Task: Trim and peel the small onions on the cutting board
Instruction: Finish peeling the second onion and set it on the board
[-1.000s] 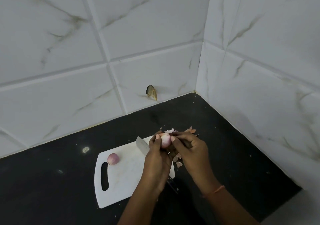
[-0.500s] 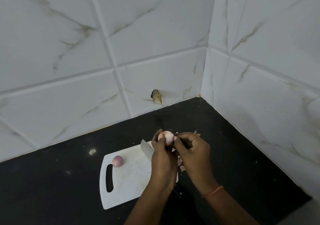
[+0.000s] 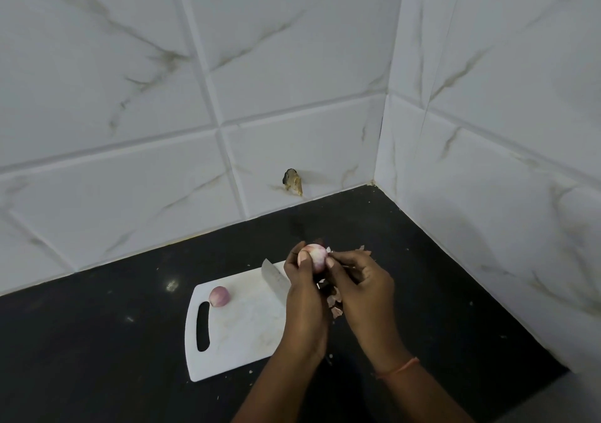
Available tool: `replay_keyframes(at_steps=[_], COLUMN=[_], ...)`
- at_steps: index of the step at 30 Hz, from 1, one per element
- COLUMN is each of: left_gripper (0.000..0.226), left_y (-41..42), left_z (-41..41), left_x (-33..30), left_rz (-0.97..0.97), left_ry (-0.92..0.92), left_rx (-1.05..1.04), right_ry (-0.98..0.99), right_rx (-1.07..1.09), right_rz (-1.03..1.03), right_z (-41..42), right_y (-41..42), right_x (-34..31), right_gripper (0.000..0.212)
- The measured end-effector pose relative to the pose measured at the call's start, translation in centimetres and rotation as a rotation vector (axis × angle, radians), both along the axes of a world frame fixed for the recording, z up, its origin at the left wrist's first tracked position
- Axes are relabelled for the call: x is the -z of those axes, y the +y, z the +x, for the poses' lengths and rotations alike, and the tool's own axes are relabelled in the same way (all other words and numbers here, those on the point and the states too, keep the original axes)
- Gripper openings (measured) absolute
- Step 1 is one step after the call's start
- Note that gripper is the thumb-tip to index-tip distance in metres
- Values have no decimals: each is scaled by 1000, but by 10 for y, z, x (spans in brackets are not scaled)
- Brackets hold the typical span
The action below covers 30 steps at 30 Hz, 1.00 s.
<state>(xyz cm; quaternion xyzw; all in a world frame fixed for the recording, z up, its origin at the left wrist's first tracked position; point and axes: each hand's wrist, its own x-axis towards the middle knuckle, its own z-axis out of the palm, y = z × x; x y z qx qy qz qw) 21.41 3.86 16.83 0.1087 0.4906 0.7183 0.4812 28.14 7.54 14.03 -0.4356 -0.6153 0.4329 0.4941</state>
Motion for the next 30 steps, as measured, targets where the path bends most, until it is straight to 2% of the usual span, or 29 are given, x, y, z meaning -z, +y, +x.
replay_keyframes(at_steps=[3,7,14,22,25,28,30], left_gripper=[20,24,30,27,30,35,43], left_y=[-2,-4,-5,-7,-11,-14,-17], left_z=[5,7,-12,-36,-42,-44,-46], left_x=[-1,1,7,5,10,14,15], left_rz=[-6,22,56,84,82,87,92], left_ry=[76,126,102,157,131,93,62], left_rx=[-19,-21,66,170,157,152,141], right_ry=[-47,-146,-222,-263,-223,-96,-16], right_rx=[-1,-47,-211,-270,-271,-230,-184], right_rz=[54,96,161,101,42,-102,-153], right_z=[7,13,13,-3,-8,-11,-13], right_y=[0,4,18,20,19,17,12], right_x=[-2,-1,-2,-12,-9,-9,-9], right_gripper=[26,16,11,3,6,14,12])
